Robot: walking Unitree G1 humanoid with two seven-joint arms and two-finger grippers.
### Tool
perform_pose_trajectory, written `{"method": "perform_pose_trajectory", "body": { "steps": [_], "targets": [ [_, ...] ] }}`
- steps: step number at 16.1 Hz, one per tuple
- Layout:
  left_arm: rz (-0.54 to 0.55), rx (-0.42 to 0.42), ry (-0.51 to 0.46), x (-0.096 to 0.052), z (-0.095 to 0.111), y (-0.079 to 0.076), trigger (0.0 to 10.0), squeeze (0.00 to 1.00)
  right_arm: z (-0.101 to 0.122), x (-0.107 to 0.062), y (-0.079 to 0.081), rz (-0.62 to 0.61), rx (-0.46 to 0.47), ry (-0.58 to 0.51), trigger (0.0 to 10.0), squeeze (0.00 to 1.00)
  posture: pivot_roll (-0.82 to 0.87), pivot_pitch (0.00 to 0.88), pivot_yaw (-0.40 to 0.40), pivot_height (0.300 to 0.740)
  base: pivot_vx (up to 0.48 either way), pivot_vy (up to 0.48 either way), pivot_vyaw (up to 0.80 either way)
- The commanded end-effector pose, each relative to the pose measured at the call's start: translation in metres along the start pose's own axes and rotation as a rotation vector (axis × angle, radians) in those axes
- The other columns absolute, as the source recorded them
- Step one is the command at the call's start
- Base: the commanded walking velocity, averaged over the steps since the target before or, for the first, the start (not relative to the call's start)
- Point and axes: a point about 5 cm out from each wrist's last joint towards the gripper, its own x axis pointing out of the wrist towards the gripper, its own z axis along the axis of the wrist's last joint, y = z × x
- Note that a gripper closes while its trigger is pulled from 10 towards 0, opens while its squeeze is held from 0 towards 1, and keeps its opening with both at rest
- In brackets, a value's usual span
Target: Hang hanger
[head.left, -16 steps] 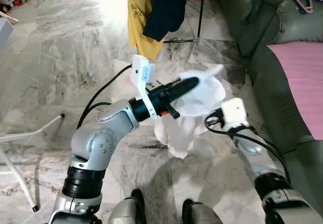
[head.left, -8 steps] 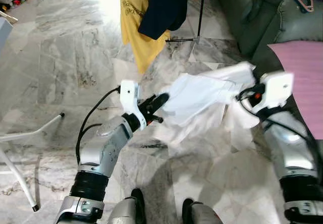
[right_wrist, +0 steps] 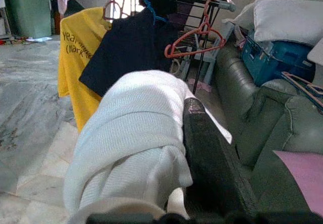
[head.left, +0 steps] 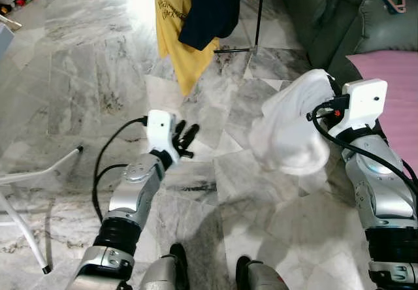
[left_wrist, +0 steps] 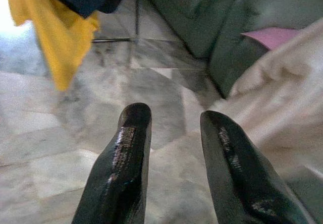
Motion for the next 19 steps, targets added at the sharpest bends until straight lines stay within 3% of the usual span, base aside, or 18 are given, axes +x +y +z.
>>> {"method": "perform_pose_trajectory", "body": {
  "steps": [1, 2, 3, 6, 8, 12, 13, 14, 15, 16, 18, 19],
  "targets": [
    [0.035, 0.014, 0.002, -0.003, -0.004, 0.006, 10.0, 1.00, 0.004, 0.000, 0.004, 0.011, -0.023, -0.001, 0.0, 0.00, -0.16, 0.259, 0.045, 0.740, 0.000, 0.000, 0.00],
    [0.009, 0.025, -0.012, -0.003, -0.002, 0.003, 10.0, 1.00, 0.003, 0.001, 0.005, 0.013, -0.025, 0.007, 0.0, 0.00, -0.16, 0.260, 0.044, 0.740, 0.000, 0.000, 0.00],
    [-0.084, 0.035, -0.030, -0.002, 0.000, -0.011, 10.0, 1.00, 0.000, 0.004, 0.005, 0.005, -0.035, 0.030, 0.0, 0.00, -0.16, 0.261, 0.043, 0.740, 0.000, 0.000, 0.00],
    [-0.198, 0.053, -0.026, -0.002, -0.007, -0.033, 10.0, 1.00, 0.004, 0.013, 0.008, -0.037, -0.027, 0.026, 0.0, 0.00, -0.16, 0.261, 0.044, 0.740, 0.000, 0.000, 0.00],
    [-0.329, 0.061, 0.059, -0.008, -0.031, -0.054, 10.0, 1.00, 0.026, 0.027, 0.014, -0.053, 0.062, -0.073, 0.0, 0.00, -0.17, 0.261, 0.051, 0.740, 0.000, 0.000, 0.00],
    [-0.340, 0.080, 0.105, -0.013, -0.046, -0.059, 10.0, 1.00, 0.048, 0.036, 0.015, -0.034, 0.086, -0.144, 0.0, 0.00, -0.17, 0.260, 0.052, 0.740, 0.000, 0.000, 0.00],
    [-0.317, 0.076, 0.159, -0.016, -0.062, -0.056, 10.0, 1.00, 0.075, 0.039, 0.010, -0.048, 0.132, -0.227, 0.0, 0.00, -0.18, 0.254, 0.050, 0.740, 0.000, 0.000, 0.00],
    [-0.303, 0.056, 0.202, -0.018, -0.073, -0.054, 10.0, 1.00, 0.088, 0.040, 0.007, -0.056, 0.160, -0.263, 0.0, 0.00, -0.18, 0.252, 0.049, 0.740, 0.000, 0.000, 0.00],
    [-0.286, 0.031, 0.265, -0.020, -0.088, -0.053, 10.0, 0.89, 0.102, 0.040, 0.006, -0.060, 0.196, -0.298, 0.0, 0.00, -0.18, 0.251, 0.047, 0.740, 0.000, 0.000, 0.00],
    [-0.251, 0.020, 0.299, -0.020, -0.098, -0.055, 10.0, 0.00, 0.110, 0.041, 0.012, -0.040, 0.221, -0.306, 0.0, 0.00, -0.19, 0.250, 0.046, 0.740, 0.000, 0.000, 0.00],
    [-0.218, 0.021, 0.303, -0.017, -0.102, -0.059, 10.0, 0.00, 0.117, 0.042, 0.021, -0.004, 0.241, -0.306, 0.0, 0.00, -0.21, 0.250, 0.045, 0.740, 0.000, 0.000, 0.00],
    [-0.194, 0.038, 0.278, -0.008, -0.097, -0.068, 10.0, 0.00, 0.130, 0.042, 0.040, 0.074, 0.267, -0.307, 0.0, 0.00, -0.23, 0.249, 0.046, 0.740, 0.000, 0.000, 0.00]
  ]
}}
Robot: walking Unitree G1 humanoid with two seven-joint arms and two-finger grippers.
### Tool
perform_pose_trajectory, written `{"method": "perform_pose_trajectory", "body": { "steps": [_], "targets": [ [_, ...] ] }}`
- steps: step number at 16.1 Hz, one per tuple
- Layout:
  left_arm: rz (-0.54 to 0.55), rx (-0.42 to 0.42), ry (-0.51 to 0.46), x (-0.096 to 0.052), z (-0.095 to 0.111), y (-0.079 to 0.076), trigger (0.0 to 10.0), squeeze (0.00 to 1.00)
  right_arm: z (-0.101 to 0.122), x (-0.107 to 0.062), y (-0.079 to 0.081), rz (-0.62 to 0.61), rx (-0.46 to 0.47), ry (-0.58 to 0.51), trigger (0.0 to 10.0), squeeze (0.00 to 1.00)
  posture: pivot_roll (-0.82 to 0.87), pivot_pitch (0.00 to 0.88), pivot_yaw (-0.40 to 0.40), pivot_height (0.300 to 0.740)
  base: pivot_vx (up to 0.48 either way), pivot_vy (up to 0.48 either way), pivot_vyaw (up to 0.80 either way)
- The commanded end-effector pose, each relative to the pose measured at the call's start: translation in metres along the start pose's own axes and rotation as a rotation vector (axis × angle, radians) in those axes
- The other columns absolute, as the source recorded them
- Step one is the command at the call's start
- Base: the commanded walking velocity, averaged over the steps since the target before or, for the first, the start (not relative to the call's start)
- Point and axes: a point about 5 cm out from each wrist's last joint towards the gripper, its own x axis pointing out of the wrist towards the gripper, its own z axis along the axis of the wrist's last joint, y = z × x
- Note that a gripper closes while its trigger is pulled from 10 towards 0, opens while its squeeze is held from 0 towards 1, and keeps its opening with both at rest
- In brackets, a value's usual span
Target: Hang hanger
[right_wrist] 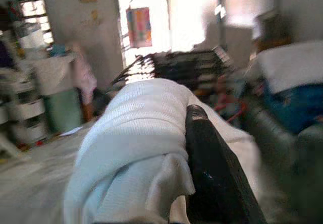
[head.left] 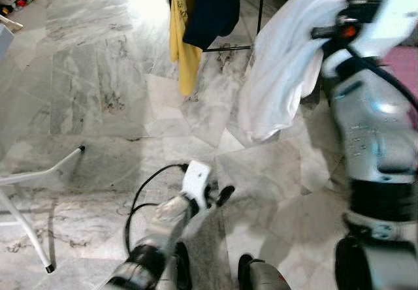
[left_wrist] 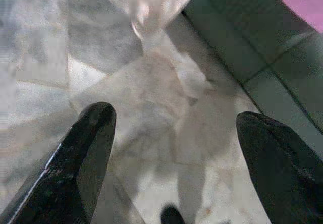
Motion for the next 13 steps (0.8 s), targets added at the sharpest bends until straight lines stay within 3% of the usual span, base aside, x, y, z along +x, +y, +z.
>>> {"method": "perform_pose_trajectory", "body": {
  "steps": [1, 5, 8, 10, 11, 13],
  "targets": [
    [0.017, 0.017, -0.007, 0.001, -0.002, -0.001, 10.0, 0.00, 0.020, 0.002, 0.018, 0.070, 0.039, -0.047, 0.0, 0.00, -0.24, 0.251, 0.048, 0.740, 0.000, 0.000, 0.00],
    [0.070, -0.010, -0.102, 0.010, 0.020, 0.001, 10.0, 0.00, 0.012, -0.005, 0.048, 0.179, 0.092, 0.034, 0.0, 0.00, -0.29, 0.249, 0.044, 0.740, 0.000, 0.000, 0.00],
    [0.089, -0.016, -0.155, 0.011, 0.030, 0.004, 10.0, 0.00, 0.008, -0.008, 0.051, 0.182, 0.105, 0.057, 0.0, 0.00, -0.29, 0.246, 0.047, 0.740, 0.000, 0.000, 0.00],
    [0.144, -0.077, -0.184, 0.010, 0.034, 0.016, 10.0, 0.00, 0.010, -0.009, 0.061, 0.212, 0.144, 0.069, 0.0, 0.00, -0.28, 0.242, 0.053, 0.740, 0.000, 0.000, 0.00],
    [0.123, -0.103, -0.226, 0.009, 0.039, 0.017, 0.0, 0.00, 0.012, -0.009, 0.064, 0.228, 0.148, 0.071, 0.0, 0.00, -0.28, 0.242, 0.051, 0.740, 0.000, 0.000, 0.00],
    [0.118, -0.131, -0.252, 0.009, 0.043, 0.020, 0.0, 0.00, 0.014, -0.007, 0.066, 0.239, 0.148, 0.070, 0.0, 0.00, -0.27, 0.238, 0.054, 0.740, 0.000, 0.000, 0.00]
  ]
}}
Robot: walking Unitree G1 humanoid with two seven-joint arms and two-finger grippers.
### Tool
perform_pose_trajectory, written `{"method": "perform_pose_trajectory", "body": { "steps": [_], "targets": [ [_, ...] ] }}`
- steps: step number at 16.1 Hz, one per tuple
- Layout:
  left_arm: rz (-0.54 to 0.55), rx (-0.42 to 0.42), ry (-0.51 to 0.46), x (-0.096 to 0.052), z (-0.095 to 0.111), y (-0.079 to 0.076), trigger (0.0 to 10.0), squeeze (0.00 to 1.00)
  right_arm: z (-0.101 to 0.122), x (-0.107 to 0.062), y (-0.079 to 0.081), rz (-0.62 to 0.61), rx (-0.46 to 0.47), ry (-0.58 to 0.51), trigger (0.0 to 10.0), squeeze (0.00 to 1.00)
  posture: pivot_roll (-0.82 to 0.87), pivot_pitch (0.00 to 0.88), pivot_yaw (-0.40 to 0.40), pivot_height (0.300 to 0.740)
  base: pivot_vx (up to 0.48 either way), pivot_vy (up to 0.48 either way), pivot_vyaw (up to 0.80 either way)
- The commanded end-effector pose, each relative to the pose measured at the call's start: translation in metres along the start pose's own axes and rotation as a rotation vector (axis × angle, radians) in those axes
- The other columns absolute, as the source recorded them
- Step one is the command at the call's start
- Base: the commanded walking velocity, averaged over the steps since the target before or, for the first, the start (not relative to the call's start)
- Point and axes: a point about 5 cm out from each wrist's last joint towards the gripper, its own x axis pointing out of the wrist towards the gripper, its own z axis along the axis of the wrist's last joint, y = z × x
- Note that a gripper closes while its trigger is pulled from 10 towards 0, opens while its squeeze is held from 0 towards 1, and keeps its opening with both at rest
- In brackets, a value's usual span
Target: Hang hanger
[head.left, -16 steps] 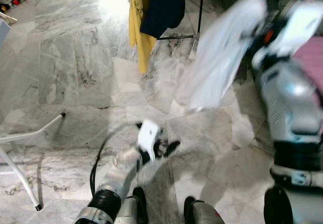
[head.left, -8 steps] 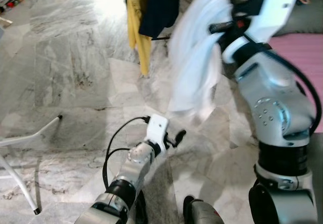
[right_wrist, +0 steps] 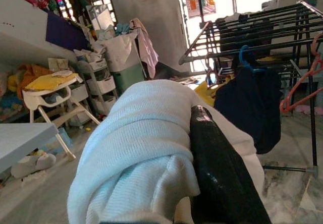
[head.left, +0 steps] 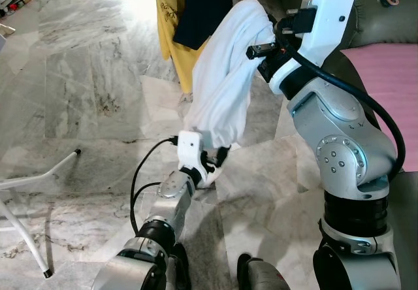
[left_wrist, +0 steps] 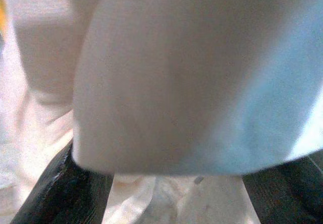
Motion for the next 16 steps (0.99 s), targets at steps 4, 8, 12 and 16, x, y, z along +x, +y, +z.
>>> {"method": "perform_pose_trajectory", "body": {
  "steps": [4, 8, 12, 16],
  "targets": [
    [0.064, -0.034, 0.016, -0.003, -0.003, 0.013, 0.0, 0.00, 0.016, -0.001, 0.010, 0.045, -0.015, -0.049, 0.0, 0.00, -0.28, 0.233, 0.058, 0.740, 0.000, 0.000, 0.00],
    [0.124, 0.011, -0.019, -0.003, 0.004, 0.020, 0.0, 0.00, 0.016, -0.002, 0.009, 0.042, -0.016, -0.048, 0.0, 0.00, -0.28, 0.230, 0.061, 0.740, 0.000, 0.000, 0.00],
    [0.141, 0.000, -0.027, -0.002, 0.006, 0.021, 0.0, 0.00, 0.015, -0.001, 0.011, 0.055, -0.007, -0.042, 0.0, 0.00, -0.28, 0.230, 0.061, 0.740, 0.000, 0.000, 0.00],
    [0.152, -0.011, -0.031, -0.002, 0.006, 0.022, 0.0, 0.00, 0.014, -0.002, 0.013, 0.065, -0.007, -0.038, 0.0, 0.00, -0.28, 0.229, 0.060, 0.740, 0.000, 0.000, 0.00]
  ]
}}
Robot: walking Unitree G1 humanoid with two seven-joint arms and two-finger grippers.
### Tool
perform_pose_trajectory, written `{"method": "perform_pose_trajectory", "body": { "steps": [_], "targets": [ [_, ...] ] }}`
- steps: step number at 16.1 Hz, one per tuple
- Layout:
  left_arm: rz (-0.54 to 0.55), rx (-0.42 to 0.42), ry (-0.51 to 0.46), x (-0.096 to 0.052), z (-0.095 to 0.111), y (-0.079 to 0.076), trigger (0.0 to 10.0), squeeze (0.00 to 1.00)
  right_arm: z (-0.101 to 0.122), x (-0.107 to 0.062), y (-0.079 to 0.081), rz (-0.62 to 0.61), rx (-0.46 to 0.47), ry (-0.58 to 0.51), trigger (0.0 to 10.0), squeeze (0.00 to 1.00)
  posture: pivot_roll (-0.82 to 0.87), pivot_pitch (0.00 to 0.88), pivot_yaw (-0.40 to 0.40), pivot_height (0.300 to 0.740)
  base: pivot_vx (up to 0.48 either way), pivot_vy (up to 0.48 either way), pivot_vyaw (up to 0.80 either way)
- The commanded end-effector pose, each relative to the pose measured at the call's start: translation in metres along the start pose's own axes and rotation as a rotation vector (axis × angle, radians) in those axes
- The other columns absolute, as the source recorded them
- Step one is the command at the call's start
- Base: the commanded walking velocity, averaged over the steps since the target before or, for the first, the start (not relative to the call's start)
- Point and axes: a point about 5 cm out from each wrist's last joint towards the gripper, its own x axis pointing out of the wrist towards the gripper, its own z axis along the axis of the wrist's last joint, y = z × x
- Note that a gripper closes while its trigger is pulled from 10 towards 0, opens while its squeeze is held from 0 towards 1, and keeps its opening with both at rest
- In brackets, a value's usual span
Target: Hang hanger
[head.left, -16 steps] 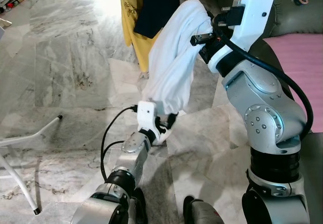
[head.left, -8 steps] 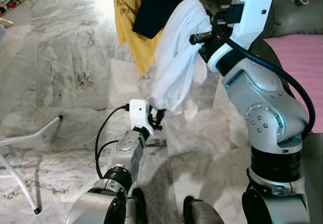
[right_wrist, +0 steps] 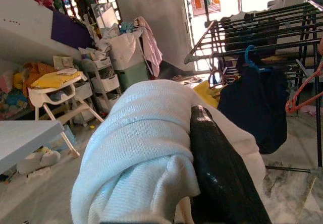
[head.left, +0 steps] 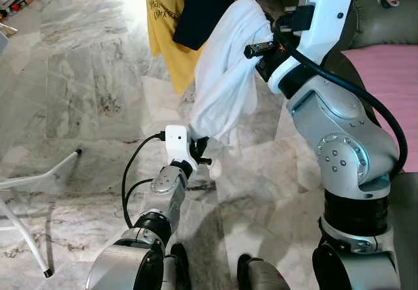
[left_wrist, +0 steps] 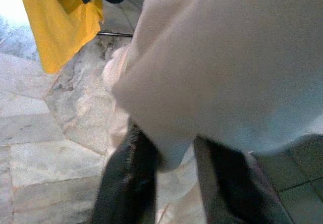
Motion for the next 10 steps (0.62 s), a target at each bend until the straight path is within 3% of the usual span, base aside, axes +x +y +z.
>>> {"method": "perform_pose_trajectory", "body": {
  "steps": [1, 6, 10],
  "targets": [
    [0.007, -0.003, 0.013, -0.001, -0.003, 0.001, 0.0, 0.00, 0.011, -0.002, 0.010, 0.050, -0.007, -0.047, 0.0, 0.00, -0.28, 0.229, 0.060, 0.740, 0.000, 0.000, 0.00],
    [0.014, 0.013, -0.001, -0.001, 0.001, 0.007, 0.0, 0.00, 0.003, -0.006, -0.001, -0.001, -0.047, -0.021, 0.0, 0.00, -0.27, 0.225, 0.062, 0.740, 0.000, 0.000, 0.00],
    [0.091, 0.085, -0.056, -0.001, 0.017, 0.026, 0.0, 0.00, -0.010, -0.016, -0.015, -0.053, -0.081, 0.023, 0.0, 0.00, -0.25, 0.225, 0.064, 0.740, 0.000, 0.000, 0.00]
  ]
}}
